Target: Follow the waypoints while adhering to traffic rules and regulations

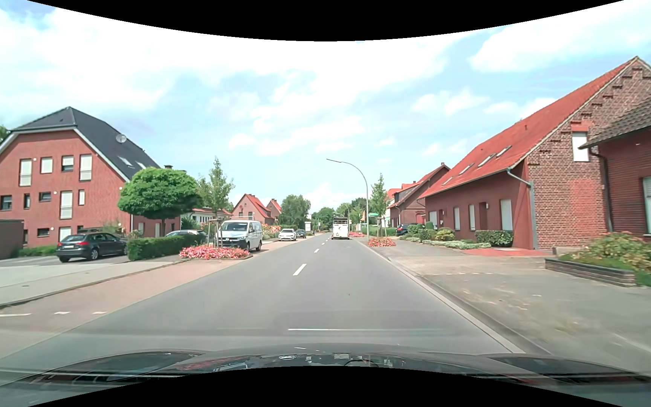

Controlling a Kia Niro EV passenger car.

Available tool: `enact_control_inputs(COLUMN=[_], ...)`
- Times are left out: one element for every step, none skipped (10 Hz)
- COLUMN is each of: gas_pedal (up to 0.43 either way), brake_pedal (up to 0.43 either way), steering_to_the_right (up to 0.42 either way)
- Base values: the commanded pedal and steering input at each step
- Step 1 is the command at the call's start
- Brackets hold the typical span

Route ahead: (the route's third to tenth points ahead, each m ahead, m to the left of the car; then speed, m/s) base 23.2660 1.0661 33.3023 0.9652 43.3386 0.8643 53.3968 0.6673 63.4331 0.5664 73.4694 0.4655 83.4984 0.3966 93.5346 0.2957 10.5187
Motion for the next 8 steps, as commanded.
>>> enact_control_inputs(gas_pedal=[0.150, 0.150, 0.150, 0.150, 0.150, 0.169, 0.169, 0.169], brake_pedal=[0.000, 0.000, 0.000, 0.000, 0.000, 0.000, 0.000, 0.000], steering_to_the_right=[-0.001, 0.005, 0.005, 0.003, 0.003, 0.003, 0.003, 0.003])
